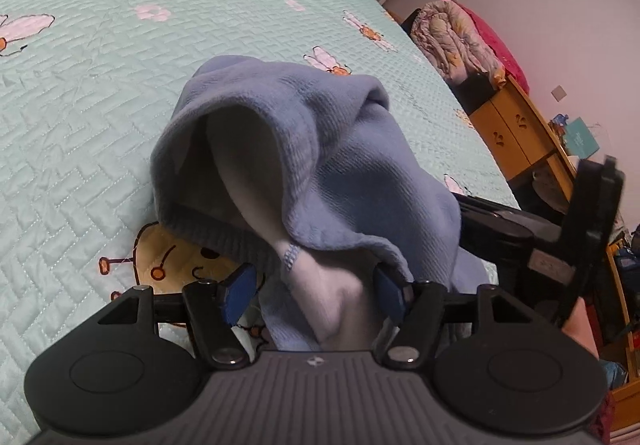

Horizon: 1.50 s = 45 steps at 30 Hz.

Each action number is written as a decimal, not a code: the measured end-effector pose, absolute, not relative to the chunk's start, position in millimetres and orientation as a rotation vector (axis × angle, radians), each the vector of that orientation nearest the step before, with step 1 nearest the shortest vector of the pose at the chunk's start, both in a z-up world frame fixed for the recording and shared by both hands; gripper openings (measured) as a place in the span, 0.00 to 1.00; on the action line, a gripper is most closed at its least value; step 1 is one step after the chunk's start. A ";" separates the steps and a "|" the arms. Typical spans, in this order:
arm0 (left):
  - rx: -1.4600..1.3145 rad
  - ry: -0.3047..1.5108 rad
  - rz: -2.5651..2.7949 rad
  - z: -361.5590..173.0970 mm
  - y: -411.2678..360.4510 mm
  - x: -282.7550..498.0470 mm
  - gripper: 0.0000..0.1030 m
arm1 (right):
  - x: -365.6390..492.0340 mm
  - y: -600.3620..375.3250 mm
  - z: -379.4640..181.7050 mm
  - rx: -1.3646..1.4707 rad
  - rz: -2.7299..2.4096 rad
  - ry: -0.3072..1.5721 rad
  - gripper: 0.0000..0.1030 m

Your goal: Fold clothes

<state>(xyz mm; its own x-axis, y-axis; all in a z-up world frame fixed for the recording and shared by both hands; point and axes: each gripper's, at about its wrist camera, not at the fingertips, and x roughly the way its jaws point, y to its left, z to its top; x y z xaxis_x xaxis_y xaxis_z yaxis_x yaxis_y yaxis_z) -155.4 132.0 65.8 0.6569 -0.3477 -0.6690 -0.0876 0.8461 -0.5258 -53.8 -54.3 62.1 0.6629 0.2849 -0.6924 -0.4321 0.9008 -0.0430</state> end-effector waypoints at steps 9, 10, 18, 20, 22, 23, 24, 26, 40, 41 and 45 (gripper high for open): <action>-0.563 0.825 -0.183 72.4 133.8 -159.6 0.67 | -52.3 -53.5 62.5 -0.212 0.407 0.747 0.10; -0.566 0.829 -0.181 71.6 134.7 -160.0 0.67 | -52.4 -53.4 62.3 -0.213 0.407 0.747 0.10; -0.587 0.867 -0.175 63.1 143.2 -165.1 0.69 | -52.6 -52.4 60.8 -0.229 0.404 0.747 0.10; -0.594 0.852 -0.185 63.2 146.2 -168.6 0.69 | -52.3 -52.1 60.7 -0.235 0.402 0.746 0.10; -0.619 0.840 -0.185 63.1 150.2 -169.9 0.69 | -53.0 -51.5 61.0 -0.239 0.400 0.744 0.11; -0.635 0.835 -0.185 63.0 152.3 -170.2 0.69 | -53.4 -51.2 61.1 -0.242 0.399 0.743 0.11; -0.643 0.832 -0.183 63.5 152.8 -170.0 0.69 | -53.6 -50.9 61.0 -0.244 0.399 0.743 0.11; -0.647 0.827 -0.178 65.7 151.2 -168.6 0.69 | -53.4 -51.1 60.7 -0.245 0.398 0.743 0.11; -0.622 0.744 -0.041 68.6 166.3 -123.0 0.11 | -61.4 -64.1 58.8 -0.137 0.430 0.750 0.10; -0.609 0.736 -0.044 74.0 168.8 -120.0 0.08 | -63.6 -68.9 58.6 -0.095 0.448 0.754 0.10; -0.505 0.611 -0.020 119.3 177.4 -127.9 0.03 | -77.9 -83.3 61.1 0.044 0.518 0.761 0.10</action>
<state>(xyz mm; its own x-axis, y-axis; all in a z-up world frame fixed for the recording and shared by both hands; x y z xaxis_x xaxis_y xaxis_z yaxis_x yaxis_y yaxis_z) -127.9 177.4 119.3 0.8229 -0.1643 -0.5439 -0.1281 0.8790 -0.4593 -77.9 -83.3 61.1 0.6054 0.4634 -0.6471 -0.4322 0.8741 0.2217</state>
